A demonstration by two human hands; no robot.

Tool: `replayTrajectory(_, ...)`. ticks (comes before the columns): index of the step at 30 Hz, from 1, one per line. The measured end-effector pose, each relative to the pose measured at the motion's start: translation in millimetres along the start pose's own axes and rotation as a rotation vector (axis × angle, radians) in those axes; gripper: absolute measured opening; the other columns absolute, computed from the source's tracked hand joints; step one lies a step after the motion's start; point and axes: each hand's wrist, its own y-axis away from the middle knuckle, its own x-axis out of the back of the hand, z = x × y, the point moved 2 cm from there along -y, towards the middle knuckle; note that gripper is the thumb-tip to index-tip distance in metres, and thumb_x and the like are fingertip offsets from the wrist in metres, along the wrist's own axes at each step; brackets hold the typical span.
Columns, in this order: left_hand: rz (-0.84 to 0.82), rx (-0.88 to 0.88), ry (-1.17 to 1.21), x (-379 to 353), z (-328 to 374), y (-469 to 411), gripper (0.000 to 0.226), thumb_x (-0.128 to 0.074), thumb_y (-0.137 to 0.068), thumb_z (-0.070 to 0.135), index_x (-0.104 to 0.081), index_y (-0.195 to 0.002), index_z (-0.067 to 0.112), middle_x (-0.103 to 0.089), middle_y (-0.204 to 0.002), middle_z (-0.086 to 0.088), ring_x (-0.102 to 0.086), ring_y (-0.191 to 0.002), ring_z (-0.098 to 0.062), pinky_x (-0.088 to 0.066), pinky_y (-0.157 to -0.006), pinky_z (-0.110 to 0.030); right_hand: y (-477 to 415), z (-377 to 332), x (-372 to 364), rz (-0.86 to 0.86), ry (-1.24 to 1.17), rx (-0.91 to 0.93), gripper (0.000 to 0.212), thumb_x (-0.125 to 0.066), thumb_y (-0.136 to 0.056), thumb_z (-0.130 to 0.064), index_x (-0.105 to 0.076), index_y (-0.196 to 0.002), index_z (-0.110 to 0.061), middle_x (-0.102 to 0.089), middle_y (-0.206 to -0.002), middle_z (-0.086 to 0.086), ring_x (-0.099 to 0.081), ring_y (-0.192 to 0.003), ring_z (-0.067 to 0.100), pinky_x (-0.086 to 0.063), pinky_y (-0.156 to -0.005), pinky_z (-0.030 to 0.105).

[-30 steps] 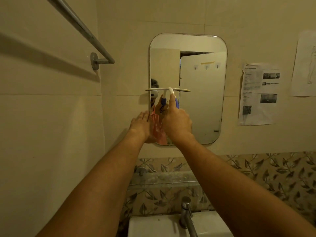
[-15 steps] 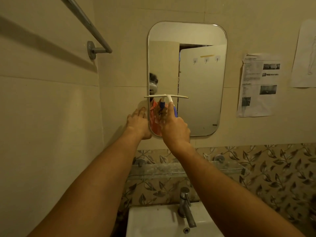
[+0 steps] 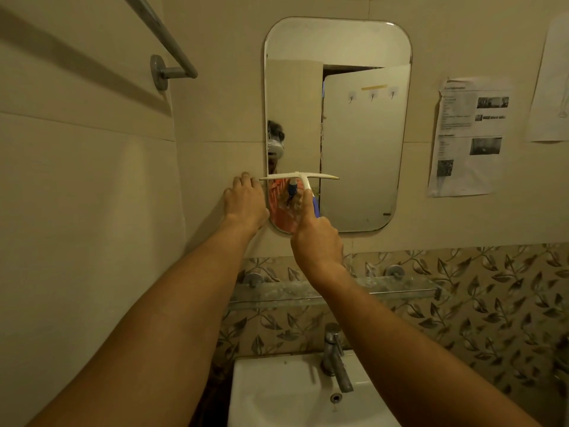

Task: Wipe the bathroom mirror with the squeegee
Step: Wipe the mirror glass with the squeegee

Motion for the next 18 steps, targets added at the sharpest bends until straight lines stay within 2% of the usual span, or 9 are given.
replayTrajectory(7,-0.057,-0.02,0.001,-8.1,0.8,2.7,0.072,-0.05,-0.096,0.027,-0.018,-0.157,0.006,-0.015,-0.164,-0.017,-0.015,-0.151,-0.033,-0.026,-0.119,-0.047,8.2,7.3,-9.7,-0.016,-0.004,-0.006,0.088,-0.047,-0.101,-0.012,0.013,-0.16,-0.037,-0.056,-0.096,0.014,-0.058,-0.07,0.022,-0.056,-0.062,0.037)
replayTrajectory(12,-0.058,-0.026,-0.006,-10.6,-0.8,-0.2,0.069,-0.048,-0.095,0.021,-0.021,-0.156,0.006,-0.019,-0.163,-0.016,-0.017,-0.15,-0.032,-0.027,-0.119,-0.047,19.0,11.2,-14.9,-0.007,0.026,-0.015,0.089,-0.047,-0.101,-0.01,0.015,-0.16,-0.036,-0.054,-0.092,0.012,-0.053,-0.067,0.02,-0.046,-0.056,0.033)
replayTrajectory(18,-0.096,-0.03,-0.029,-11.0,3.1,-1.3,0.069,-0.051,-0.094,0.023,-0.024,-0.155,0.005,-0.021,-0.161,-0.019,-0.02,-0.148,-0.036,-0.029,-0.117,-0.048,36.6,18.0,-21.5,-0.043,0.044,-0.029,0.092,-0.048,-0.097,-0.008,0.014,-0.16,-0.034,-0.053,-0.085,0.009,-0.052,-0.064,0.019,-0.054,-0.057,0.036)
